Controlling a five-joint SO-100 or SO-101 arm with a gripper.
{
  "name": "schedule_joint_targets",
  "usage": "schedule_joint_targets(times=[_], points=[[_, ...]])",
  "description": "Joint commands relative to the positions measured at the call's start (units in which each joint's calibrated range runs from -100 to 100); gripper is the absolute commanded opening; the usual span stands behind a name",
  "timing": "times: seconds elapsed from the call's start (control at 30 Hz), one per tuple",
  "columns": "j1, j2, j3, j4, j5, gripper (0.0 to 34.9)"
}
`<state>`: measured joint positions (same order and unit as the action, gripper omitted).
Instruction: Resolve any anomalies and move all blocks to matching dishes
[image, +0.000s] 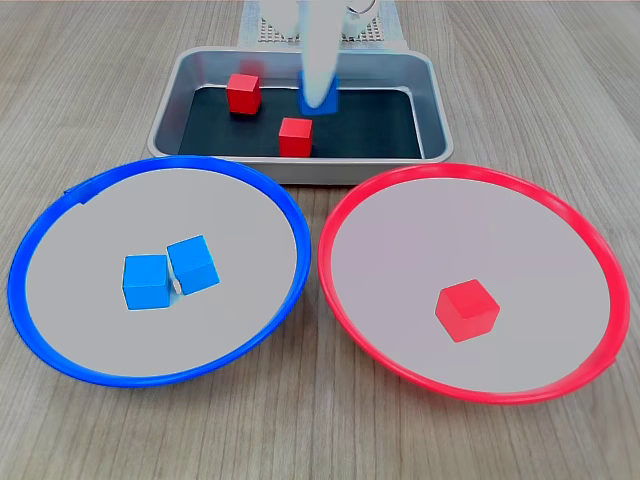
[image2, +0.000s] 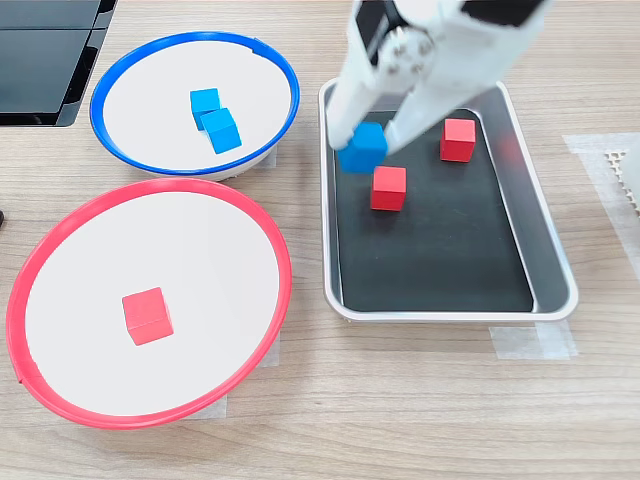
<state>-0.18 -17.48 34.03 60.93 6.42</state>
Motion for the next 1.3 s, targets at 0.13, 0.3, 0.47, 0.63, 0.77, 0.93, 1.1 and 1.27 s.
schedule_joint_targets(times=[0.13,0.3,0.47,0.63,0.77,0.93,1.1,1.27], points=[[10.0,18.7,-24.9,-6.2,1.4,0.3],[13.1,27.3,-31.0,-9.4,4.2,1.1],[15.3,30.1,-31.9,-11.5,5.7,9.6],[16.0,27.6,-31.4,-8.8,6.0,19.8],[15.6,22.8,-31.8,-0.1,7.4,20.3],[14.5,12.6,-26.0,16.5,12.5,19.5],[11.8,5.1,-12.1,16.5,11.5,17.6],[9.4,8.0,-7.2,12.9,8.4,19.3]])
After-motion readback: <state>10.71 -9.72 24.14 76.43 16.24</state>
